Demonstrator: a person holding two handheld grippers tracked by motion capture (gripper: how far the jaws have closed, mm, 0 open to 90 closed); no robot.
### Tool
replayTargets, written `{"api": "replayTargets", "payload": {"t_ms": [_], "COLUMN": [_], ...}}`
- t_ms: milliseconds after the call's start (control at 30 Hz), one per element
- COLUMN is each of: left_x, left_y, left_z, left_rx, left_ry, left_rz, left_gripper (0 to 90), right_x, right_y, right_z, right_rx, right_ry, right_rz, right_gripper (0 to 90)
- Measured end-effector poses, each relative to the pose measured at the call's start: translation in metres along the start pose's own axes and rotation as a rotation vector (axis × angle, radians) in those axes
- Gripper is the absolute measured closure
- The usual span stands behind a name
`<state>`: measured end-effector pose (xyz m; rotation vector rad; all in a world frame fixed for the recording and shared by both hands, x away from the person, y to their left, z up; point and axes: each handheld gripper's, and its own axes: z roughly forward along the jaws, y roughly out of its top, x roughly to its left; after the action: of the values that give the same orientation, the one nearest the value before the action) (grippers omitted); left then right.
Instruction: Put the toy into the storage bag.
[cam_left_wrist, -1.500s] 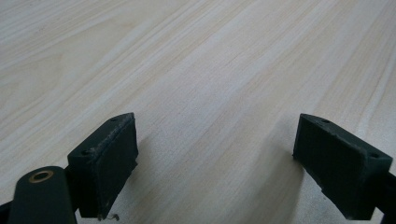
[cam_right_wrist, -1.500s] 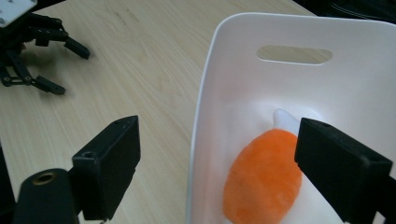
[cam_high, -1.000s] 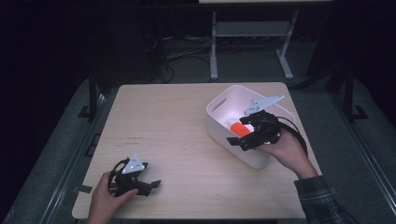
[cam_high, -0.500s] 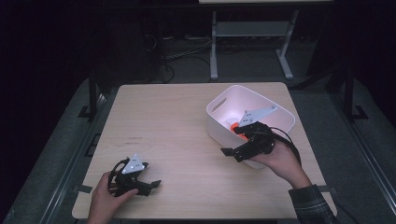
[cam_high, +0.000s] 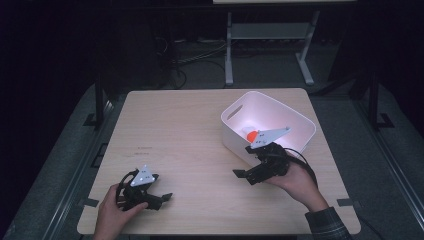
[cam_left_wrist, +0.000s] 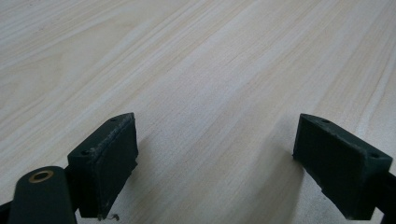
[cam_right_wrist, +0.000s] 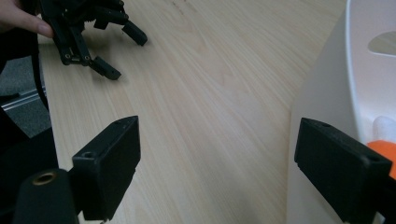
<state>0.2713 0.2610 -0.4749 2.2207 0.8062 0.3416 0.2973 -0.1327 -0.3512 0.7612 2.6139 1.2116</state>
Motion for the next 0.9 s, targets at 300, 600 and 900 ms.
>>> {"api": "replayTargets", "payload": {"t_ms": [300,600,900], "left_x": [0.000,0.000,0.000], "left_y": [0.000,0.000,0.000], "left_z": [0.000,0.000,0.000], "left_rx": [0.001,-0.001,-0.002], "left_ry": [-0.001,0.000,0.000], "left_rz": [0.000,-0.001,0.000], "left_gripper": [12.9,12.9,12.9], "right_x": [0.007,0.011,0.019], "right_y": [-0.011,-0.019,-0.034], "right_z": [0.008,0.013,0.026], "right_rx": [-0.023,-0.020,-0.009], "right_ry": [0.006,0.018,0.031], "right_rz": [-0.008,-0.013,-0.020], "right_gripper": [13.8,13.9,13.8]}}
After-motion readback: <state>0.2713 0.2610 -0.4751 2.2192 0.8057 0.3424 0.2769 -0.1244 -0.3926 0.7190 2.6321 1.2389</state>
